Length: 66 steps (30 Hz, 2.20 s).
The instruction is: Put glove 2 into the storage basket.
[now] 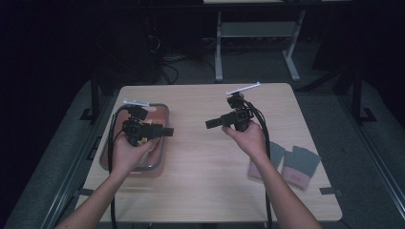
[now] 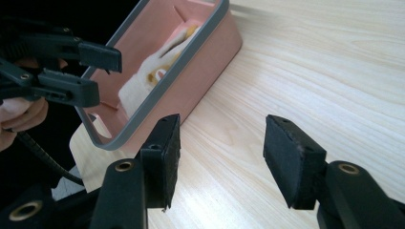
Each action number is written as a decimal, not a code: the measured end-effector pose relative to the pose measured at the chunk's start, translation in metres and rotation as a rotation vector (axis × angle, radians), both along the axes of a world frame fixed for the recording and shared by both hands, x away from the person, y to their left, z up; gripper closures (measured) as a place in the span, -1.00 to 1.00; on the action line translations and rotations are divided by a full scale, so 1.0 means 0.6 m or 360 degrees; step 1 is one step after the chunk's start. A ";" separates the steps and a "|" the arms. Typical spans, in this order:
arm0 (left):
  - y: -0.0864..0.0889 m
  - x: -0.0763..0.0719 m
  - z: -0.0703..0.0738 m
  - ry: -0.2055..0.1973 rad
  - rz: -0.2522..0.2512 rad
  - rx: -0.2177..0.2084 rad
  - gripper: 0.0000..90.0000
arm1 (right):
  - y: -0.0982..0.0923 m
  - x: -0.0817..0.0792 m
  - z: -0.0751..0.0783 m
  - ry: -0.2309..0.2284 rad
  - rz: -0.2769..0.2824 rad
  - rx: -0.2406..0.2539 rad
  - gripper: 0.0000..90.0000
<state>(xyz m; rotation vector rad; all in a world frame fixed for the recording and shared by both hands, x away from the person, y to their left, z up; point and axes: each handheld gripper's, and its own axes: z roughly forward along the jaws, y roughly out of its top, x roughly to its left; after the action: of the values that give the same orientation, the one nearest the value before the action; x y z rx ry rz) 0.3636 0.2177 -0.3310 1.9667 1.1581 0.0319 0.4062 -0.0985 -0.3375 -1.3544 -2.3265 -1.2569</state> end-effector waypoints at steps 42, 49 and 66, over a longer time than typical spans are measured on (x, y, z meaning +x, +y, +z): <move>-0.172 -0.028 -0.034 -0.0017 -0.0304 -0.0068 -0.30 | -0.182 -0.072 -0.038 0.0009 -0.0219 -0.0041 -0.04; -0.199 -0.034 -0.042 -0.0016 -0.0342 -0.0085 -0.30 | -0.216 -0.085 -0.053 -0.0005 -0.0262 -0.0067 -0.05; -0.250 -0.054 -0.068 -0.0034 -0.0443 -0.0115 -0.31 | -0.276 -0.124 -0.099 -0.0036 -0.0333 -0.0213 -0.05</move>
<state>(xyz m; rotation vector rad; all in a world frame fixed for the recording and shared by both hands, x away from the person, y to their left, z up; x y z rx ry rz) 0.3309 0.0674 -0.3716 2.0406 0.8517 -0.1322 0.3319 -0.2642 -0.3970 -1.6727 -2.3727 -1.1936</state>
